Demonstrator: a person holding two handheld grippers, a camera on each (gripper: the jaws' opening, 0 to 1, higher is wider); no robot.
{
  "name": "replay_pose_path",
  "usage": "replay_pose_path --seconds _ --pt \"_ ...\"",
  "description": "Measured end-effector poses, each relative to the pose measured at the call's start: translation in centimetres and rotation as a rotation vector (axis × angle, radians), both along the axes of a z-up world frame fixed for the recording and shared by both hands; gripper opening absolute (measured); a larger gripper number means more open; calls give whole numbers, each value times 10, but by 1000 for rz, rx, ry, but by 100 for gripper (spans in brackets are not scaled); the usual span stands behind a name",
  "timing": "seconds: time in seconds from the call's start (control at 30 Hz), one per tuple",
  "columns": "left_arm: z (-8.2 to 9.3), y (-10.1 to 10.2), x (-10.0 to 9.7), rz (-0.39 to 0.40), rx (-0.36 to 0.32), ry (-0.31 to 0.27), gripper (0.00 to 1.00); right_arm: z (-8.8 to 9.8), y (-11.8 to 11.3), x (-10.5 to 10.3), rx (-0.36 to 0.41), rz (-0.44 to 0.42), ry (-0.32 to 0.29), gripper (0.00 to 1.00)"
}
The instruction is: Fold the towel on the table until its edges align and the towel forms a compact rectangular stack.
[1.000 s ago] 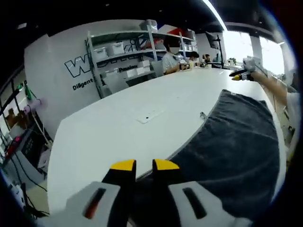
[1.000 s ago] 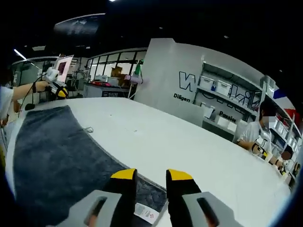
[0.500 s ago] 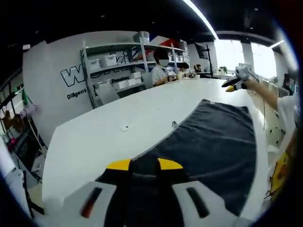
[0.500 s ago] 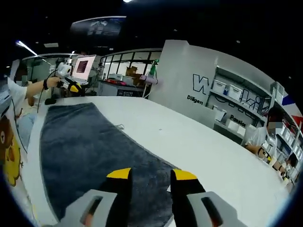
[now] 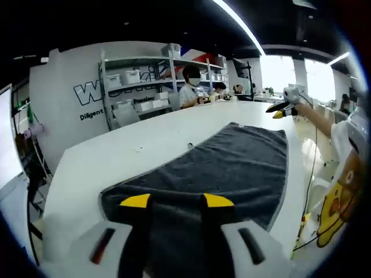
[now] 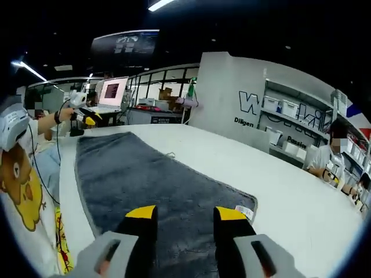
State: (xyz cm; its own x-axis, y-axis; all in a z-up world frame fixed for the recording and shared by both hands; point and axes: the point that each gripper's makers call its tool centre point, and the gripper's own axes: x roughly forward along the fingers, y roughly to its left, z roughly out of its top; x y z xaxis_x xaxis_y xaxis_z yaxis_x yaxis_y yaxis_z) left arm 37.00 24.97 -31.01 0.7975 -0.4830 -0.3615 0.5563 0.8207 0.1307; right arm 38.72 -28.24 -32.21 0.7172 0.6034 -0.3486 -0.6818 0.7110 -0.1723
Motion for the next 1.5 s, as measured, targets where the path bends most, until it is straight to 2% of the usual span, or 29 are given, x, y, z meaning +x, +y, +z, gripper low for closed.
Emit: replay_pose_path --seconds 0.23,0.43,0.6,0.67,0.7,0.8,0.83,1.1,1.3,1.5 --pt "-13 6 -24 24 -33 6 45 -12 -2 -17 34 1 34 49" --pt "-22 7 -45 38 -41 12 58 -12 -6 -29 51 -18 35 53" --pt "-22 9 -57 55 -71 -2 64 -19 -7 -38 58 -33 36 60" --pt "-24 8 -62 57 -80 1 70 -23 -8 -40 56 -42 43 64" --pt "-24 7 -64 59 -79 2 72 -25 -8 -41 51 -46 46 68" --pt "-27 9 -70 67 -63 1 76 -26 -10 -45 58 -53 48 69" --pt "-27 10 -71 68 -63 1 80 -25 -10 -46 64 -54 49 70" --pt "-29 15 -79 92 -90 2 87 -24 -16 -54 69 -70 57 78" --pt "-33 24 -83 120 -86 6 92 -32 -22 -61 57 -85 83 91" --pt "-38 28 -86 126 -64 18 98 -38 -24 -66 37 -84 96 99"
